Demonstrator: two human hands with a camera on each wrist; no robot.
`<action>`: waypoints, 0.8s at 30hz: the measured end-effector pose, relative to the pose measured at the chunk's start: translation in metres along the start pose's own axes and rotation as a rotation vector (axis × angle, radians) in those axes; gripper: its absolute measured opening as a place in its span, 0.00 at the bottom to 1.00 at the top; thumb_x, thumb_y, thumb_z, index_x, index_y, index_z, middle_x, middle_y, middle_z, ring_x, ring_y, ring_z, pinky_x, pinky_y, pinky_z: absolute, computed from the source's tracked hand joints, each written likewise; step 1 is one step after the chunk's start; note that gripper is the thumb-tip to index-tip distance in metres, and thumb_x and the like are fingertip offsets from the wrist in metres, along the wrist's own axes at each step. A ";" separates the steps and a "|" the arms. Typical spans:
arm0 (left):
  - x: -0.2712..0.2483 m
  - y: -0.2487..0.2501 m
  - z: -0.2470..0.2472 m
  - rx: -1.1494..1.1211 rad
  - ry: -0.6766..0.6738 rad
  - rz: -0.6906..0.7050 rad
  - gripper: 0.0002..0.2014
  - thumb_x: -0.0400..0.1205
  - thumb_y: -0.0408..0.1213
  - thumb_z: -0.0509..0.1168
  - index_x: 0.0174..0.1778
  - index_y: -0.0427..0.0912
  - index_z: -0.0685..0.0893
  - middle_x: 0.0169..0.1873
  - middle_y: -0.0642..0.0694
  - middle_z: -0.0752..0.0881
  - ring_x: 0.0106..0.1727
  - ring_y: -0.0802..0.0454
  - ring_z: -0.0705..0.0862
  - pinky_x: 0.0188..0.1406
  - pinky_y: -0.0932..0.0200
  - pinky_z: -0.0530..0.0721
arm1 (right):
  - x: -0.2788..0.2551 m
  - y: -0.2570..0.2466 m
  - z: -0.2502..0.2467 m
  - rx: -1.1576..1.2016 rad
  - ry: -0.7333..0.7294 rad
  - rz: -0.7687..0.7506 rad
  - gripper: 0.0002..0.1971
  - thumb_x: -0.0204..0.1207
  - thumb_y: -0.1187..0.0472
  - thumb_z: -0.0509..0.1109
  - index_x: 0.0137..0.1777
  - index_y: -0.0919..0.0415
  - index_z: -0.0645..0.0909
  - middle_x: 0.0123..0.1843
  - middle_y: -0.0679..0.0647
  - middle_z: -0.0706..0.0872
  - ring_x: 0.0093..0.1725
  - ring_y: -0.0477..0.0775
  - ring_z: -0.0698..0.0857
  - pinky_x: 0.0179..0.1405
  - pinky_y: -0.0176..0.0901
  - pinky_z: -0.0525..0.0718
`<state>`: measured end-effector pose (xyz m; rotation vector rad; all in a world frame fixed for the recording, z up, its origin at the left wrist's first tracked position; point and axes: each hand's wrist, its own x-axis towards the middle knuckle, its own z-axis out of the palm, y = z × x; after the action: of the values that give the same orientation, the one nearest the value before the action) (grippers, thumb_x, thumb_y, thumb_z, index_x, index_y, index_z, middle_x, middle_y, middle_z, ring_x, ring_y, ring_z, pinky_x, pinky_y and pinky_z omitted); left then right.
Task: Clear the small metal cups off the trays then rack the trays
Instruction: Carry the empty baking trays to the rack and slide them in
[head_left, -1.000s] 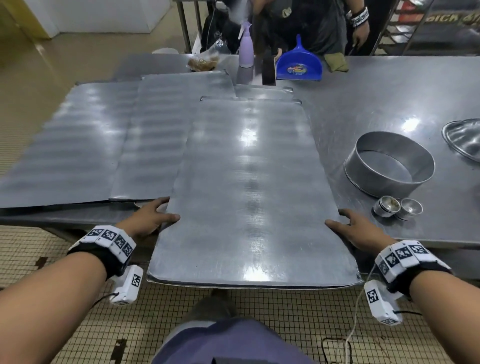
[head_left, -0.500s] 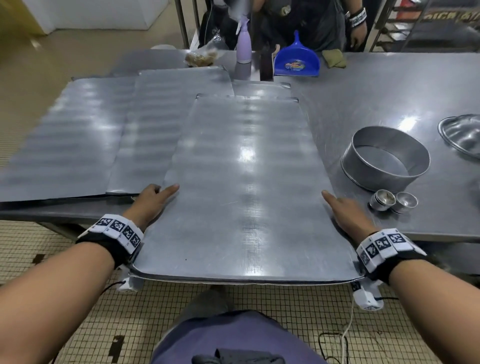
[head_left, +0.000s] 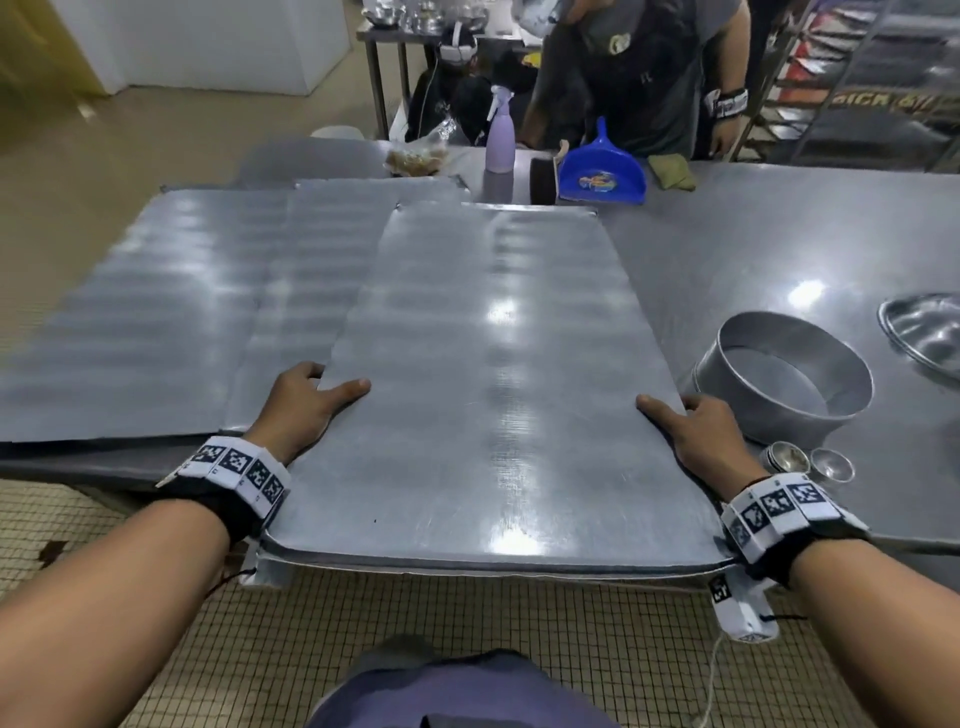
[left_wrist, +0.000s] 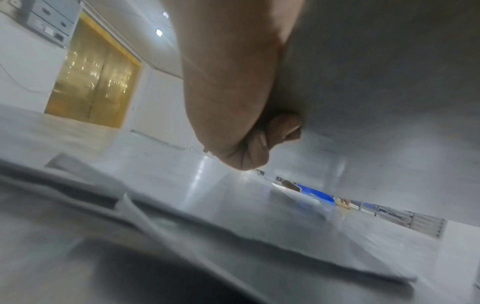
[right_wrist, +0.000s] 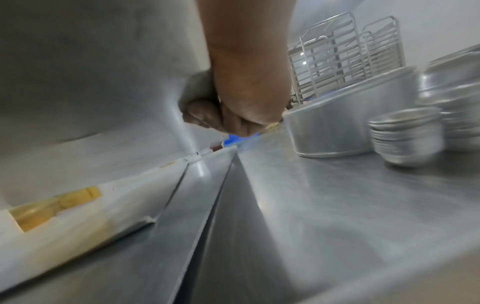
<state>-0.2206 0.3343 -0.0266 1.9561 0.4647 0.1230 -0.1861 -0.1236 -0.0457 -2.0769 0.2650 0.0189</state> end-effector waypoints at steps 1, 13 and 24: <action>0.008 0.005 -0.006 -0.004 0.012 0.005 0.24 0.77 0.44 0.79 0.64 0.40 0.80 0.51 0.52 0.85 0.46 0.58 0.84 0.38 0.72 0.79 | 0.004 -0.014 0.002 0.011 -0.013 -0.016 0.17 0.72 0.45 0.80 0.44 0.60 0.89 0.32 0.39 0.91 0.34 0.39 0.90 0.32 0.33 0.85; 0.057 0.049 -0.126 -0.080 0.210 0.063 0.18 0.75 0.41 0.81 0.56 0.39 0.85 0.47 0.47 0.91 0.39 0.58 0.91 0.29 0.67 0.85 | 0.077 -0.154 0.088 0.006 -0.106 -0.244 0.25 0.70 0.37 0.78 0.47 0.62 0.87 0.42 0.53 0.91 0.43 0.52 0.90 0.35 0.39 0.81; -0.043 0.062 -0.192 -0.168 0.635 0.056 0.11 0.79 0.33 0.78 0.54 0.39 0.85 0.38 0.58 0.89 0.29 0.73 0.86 0.24 0.77 0.79 | 0.100 -0.265 0.154 0.017 -0.417 -0.584 0.25 0.74 0.41 0.77 0.51 0.66 0.83 0.44 0.51 0.88 0.47 0.55 0.87 0.42 0.44 0.77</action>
<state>-0.2998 0.4608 0.1158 1.7369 0.7806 0.8070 -0.0215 0.1168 0.0921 -2.0066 -0.5919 0.0935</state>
